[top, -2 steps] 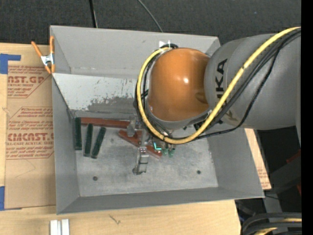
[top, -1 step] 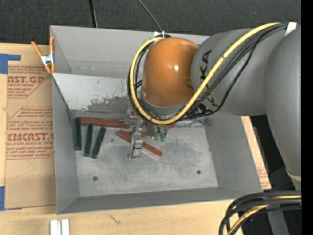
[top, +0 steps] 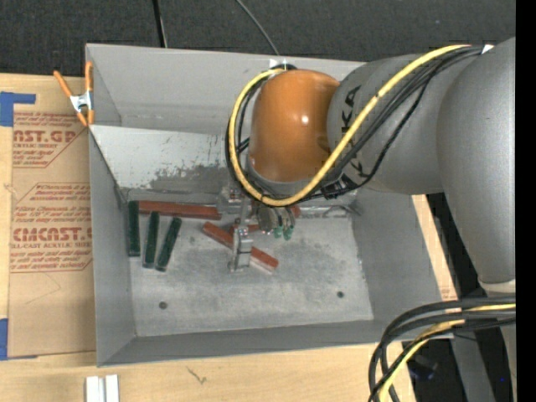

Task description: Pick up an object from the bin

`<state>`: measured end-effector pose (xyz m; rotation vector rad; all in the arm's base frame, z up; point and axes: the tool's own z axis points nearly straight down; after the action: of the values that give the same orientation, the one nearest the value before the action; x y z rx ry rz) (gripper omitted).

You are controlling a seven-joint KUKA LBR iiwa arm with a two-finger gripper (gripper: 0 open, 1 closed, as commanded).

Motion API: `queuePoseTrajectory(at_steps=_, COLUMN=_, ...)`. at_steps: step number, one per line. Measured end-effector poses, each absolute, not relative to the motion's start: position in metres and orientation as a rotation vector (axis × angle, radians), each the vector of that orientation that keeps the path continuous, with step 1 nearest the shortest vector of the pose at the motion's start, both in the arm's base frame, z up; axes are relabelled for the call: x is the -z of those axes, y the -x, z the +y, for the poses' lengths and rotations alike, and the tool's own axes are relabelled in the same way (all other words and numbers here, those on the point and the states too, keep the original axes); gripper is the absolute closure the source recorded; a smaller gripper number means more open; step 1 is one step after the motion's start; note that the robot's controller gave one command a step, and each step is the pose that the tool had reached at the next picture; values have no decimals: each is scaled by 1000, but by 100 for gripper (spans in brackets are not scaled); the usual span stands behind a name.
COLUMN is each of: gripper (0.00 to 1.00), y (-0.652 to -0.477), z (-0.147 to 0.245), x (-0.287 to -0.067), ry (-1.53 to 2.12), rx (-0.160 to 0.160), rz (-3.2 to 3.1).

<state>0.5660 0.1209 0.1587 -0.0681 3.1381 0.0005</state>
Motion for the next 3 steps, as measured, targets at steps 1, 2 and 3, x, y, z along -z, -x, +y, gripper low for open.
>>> queuePoseTrajectory(at_steps=1, gripper=0, y=-579, z=119, x=-99, ry=126, rx=-1, rz=3132)
queuePoseTrajectory(at_steps=2, gripper=100, y=-593, z=112, x=-75, ry=34, rx=-7, rz=3130)
queuePoseTrajectory(at_steps=3, gripper=0, y=-591, z=111, x=-72, ry=34, rx=-3, rz=3139)
